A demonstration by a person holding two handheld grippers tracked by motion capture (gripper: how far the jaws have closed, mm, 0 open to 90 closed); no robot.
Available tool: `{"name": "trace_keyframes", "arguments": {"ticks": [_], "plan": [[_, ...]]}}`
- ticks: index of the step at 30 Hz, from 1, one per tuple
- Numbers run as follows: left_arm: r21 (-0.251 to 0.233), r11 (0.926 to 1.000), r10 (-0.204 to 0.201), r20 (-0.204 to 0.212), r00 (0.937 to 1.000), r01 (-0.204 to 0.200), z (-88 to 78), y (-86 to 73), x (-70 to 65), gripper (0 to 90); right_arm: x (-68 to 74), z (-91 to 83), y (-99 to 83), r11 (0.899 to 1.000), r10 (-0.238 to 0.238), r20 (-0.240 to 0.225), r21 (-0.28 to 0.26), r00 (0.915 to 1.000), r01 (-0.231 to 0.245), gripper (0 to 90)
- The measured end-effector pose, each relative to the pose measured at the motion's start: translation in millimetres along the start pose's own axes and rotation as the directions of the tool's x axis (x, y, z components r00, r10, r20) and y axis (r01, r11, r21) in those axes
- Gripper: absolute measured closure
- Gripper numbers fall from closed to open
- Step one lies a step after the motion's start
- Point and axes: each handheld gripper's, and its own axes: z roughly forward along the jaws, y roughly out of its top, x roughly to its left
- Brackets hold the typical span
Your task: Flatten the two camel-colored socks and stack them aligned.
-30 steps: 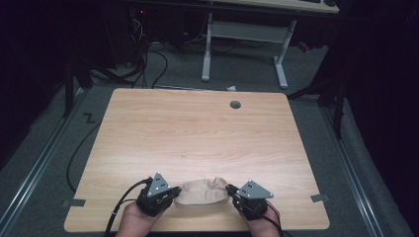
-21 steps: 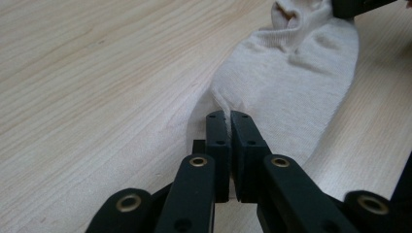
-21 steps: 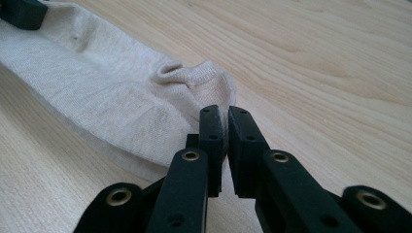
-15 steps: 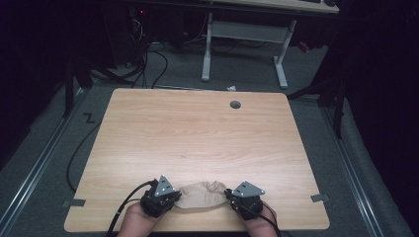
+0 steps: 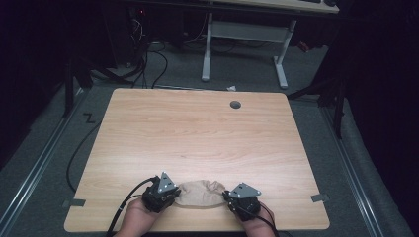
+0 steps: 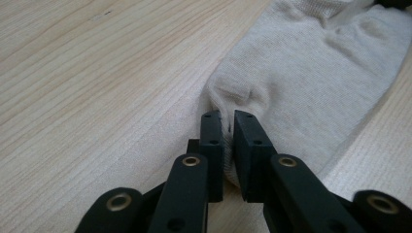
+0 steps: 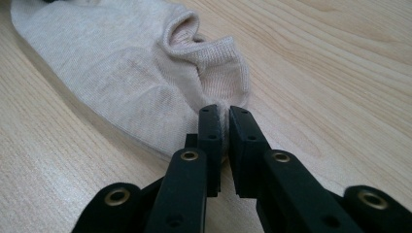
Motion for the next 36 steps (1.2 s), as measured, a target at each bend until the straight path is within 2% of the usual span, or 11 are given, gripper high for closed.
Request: {"name": "trace_keyframes", "arguments": {"ticks": [7,10,18,25,28,29,30,32,33,34,36], "plan": [[-0.002,1.0000,0.008,-0.015,0.9999,-0.008,-0.6,0.0,0.2,78.0,-1.4,-0.1,-0.5,1.000,0.009,0.000,-0.004,1.0000,-0.009,79.6],[-0.013,0.9999,-0.010,-0.025,0.9997,0.009,-2.4,0.2,1.0,66.1,-2.5,-0.5,-0.5,1.000,0.030,-0.006,-0.006,0.9995,-0.031,75.6],[-0.102,0.9946,-0.025,-0.033,0.9991,0.022,-16.2,3.4,8.5,54.6,-8.1,-11.8,3.4,0.995,0.058,-0.001,-0.081,0.9983,-0.058,70.4],[-0.168,0.9841,-0.073,-0.074,0.9946,0.060,-28.7,2.7,33.2,51.3,-32.6,-21.0,0.4,0.987,0.114,0.046,-0.124,0.9925,-0.107,67.9],[-0.168,0.9846,-0.077,-0.165,0.9833,0.049,-31.5,-2.3,54.2,51.1,-44.0,-21.3,-2.9,0.985,0.125,0.062,-0.130,0.9902,-0.116,66.4],[-0.160,0.9845,-0.106,-0.209,0.9722,0.073,-32.8,-7.5,74.3,50.3,-58.2,-20.4,-7.2,0.982,0.152,0.093,-0.126,0.9841,-0.139,65.1],[-0.160,0.9845,-0.106,-0.209,0.9722,0.073,-32.8,-7.5,74.3,50.3,-58.2,-20.4,-7.2,0.982,0.152,0.093,-0.126,0.9841,-0.139,65.1],[-0.157,0.9793,-0.163,-0.235,0.9582,0.128,-34.3,-14.7,93.8,50.0,-74.1,-20.1,-12.9,0.980,0.172,0.138,-0.125,0.9753,-0.155,63.8],[-0.151,0.9763,-0.189,-0.246,0.9507,0.155,-35.1,-18.4,102.1,49.9,-91.4,-20.2,-20.1,0.976,0.208,0.184,-0.109,0.9607,-0.190,62.8],[-0.144,0.9727,-0.214,-0.257,0.9424,0.182,-35.7,-21.7,108.7,49.9,-91.4,-20.2,-20.1,0.976,0.208,0.184,-0.109,0.9607,-0.190,62.8],[-0.149,0.9619,-0.261,-0.251,0.9321,0.229,-36.5,-26.2,116.5,49.9,-106.8,-20.7,-28.6,0.964,0.260,0.203,-0.104,0.9441,-0.243,62.6]]}}
